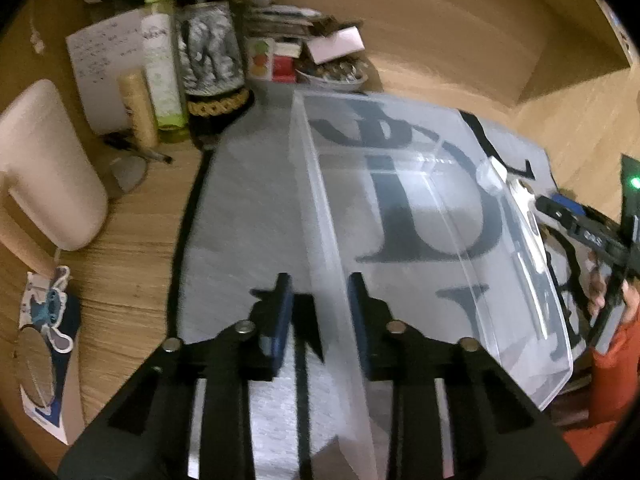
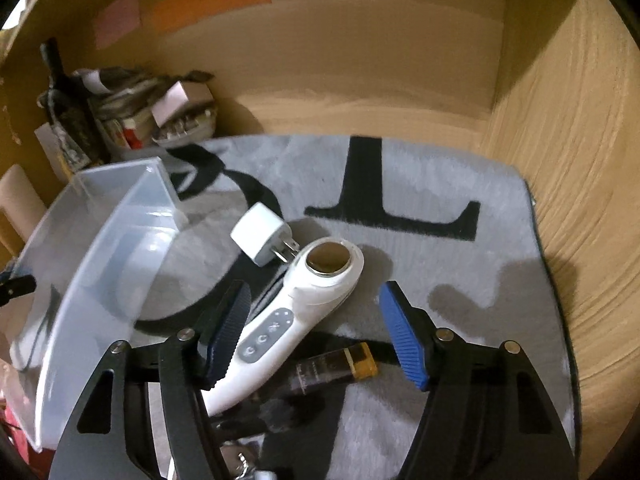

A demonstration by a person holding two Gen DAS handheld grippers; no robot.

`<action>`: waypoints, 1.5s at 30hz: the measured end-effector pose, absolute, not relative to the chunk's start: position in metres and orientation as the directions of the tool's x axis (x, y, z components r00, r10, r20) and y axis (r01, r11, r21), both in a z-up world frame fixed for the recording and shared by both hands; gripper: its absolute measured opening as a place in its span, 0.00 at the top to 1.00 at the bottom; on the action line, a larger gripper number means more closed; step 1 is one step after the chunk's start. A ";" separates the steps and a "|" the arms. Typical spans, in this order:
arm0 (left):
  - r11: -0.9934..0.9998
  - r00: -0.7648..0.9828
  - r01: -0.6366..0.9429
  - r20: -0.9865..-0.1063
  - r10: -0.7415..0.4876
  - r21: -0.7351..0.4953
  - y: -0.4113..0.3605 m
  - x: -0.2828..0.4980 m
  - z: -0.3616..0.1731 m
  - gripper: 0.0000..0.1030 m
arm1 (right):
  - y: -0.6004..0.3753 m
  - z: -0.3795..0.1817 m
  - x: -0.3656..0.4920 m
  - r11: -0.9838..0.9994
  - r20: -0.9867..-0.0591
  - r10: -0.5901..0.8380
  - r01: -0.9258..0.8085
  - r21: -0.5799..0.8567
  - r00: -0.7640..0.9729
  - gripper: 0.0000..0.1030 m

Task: Organize rigid objects
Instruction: 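Grasp the clear box rim with the left tool while the right tool grasps the white device, then carry the white device into the clear box and open the right tool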

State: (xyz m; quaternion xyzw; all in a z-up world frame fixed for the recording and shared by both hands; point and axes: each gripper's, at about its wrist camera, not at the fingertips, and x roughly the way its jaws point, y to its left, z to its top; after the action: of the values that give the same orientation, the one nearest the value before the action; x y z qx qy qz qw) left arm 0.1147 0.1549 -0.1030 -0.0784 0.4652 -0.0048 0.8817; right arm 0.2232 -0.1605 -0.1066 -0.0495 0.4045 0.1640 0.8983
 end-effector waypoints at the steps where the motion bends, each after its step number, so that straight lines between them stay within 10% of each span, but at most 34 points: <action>1: 0.988 0.562 -0.058 -0.822 -0.087 -0.144 0.153 0.116 -0.105 0.80 | -0.159 -0.109 0.226 0.942 -0.752 0.248 -0.332 0.040 0.611 0.38; 24: 0.992 0.584 -0.058 -0.810 -0.055 -0.110 0.144 0.111 -0.115 0.88 | -0.148 -0.141 0.262 0.951 -0.812 0.242 -0.294 0.091 0.531 0.62; 45: 0.995 0.575 -0.069 -0.818 -0.024 -0.078 0.142 0.111 -0.113 0.89 | -0.162 -0.046 0.208 0.940 -0.556 0.328 -0.320 0.116 0.764 0.65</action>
State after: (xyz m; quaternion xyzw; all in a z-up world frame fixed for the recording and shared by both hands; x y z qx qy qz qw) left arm 0.1108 0.1418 -0.1129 -0.0508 0.4609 0.0127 0.8859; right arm 0.2078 -0.1623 -0.0456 0.0070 0.2975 0.1725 0.9390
